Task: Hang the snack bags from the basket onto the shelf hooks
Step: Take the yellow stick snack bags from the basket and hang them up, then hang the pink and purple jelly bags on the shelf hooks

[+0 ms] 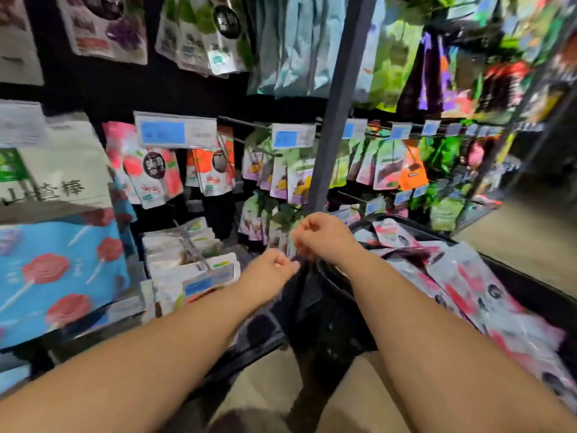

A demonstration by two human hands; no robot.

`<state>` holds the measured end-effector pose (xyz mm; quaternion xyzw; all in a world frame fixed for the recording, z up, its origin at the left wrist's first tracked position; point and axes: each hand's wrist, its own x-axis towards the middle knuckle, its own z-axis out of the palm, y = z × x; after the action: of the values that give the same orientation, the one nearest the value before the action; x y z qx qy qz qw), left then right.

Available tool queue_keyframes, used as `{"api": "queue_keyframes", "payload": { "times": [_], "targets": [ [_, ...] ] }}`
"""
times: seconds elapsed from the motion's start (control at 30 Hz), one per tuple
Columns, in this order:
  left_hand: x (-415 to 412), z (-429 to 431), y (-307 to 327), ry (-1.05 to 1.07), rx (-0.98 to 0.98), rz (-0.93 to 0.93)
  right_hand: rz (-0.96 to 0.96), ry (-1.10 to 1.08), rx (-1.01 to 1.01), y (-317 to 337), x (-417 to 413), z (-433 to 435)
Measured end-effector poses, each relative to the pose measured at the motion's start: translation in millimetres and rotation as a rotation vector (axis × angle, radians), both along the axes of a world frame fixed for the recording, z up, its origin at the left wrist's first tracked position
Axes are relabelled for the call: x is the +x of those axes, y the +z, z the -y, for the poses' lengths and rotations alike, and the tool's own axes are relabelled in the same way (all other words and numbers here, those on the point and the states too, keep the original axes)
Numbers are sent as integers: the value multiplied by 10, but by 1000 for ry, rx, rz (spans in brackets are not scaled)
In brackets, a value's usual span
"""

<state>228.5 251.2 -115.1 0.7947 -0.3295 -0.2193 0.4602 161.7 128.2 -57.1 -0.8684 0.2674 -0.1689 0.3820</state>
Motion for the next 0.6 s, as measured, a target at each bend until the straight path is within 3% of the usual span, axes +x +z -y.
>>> {"api": "queue_keyframes", "payload": {
  "times": [0.37, 0.6],
  "targets": [
    [-434, 1328, 20, -190, -62, 248, 126, -538, 56, -103, -1124, 1427],
    [-519, 1764, -130, -224, -11, 282, 165, -742, 126, -423, -1557, 1897]
  ]
}}
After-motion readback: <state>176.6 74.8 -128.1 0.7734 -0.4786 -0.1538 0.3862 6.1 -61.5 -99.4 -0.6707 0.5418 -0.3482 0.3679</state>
